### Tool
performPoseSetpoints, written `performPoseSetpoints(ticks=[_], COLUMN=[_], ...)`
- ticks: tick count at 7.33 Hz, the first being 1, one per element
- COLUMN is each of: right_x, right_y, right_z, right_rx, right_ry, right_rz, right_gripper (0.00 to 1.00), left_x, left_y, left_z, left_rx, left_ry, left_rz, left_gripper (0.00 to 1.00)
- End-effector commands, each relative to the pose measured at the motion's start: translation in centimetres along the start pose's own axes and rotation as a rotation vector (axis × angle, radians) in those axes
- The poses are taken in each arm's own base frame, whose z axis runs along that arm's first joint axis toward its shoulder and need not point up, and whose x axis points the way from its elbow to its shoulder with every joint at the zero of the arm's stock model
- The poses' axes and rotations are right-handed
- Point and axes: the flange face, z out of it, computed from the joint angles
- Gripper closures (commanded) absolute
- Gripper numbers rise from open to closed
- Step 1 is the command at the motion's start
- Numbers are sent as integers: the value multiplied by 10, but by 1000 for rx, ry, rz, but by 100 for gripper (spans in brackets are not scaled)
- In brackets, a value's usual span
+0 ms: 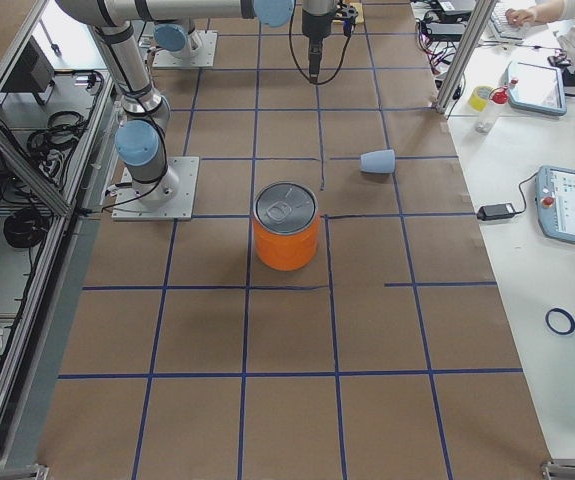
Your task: Flip cup
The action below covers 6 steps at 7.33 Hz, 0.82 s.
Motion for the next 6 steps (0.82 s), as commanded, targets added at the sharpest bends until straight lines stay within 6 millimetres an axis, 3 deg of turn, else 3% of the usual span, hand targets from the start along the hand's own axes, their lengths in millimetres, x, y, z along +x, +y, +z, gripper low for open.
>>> performPoseSetpoints(ticks=[1,3,6], right_x=[1,2,9], right_y=[-4,-10,-29], right_z=[4,11,40], right_rx=[0,-13,-67], right_ry=[-2,3,6], right_rz=[-8,-2,14], right_gripper=[0,0,0], left_x=[0,0,0], left_y=[-1,-1,-1], left_z=[2,2,2], left_rx=[-3,-3,-3], left_ry=[2,1,1], left_rz=[-1,-1,1], left_gripper=[0,0,0])
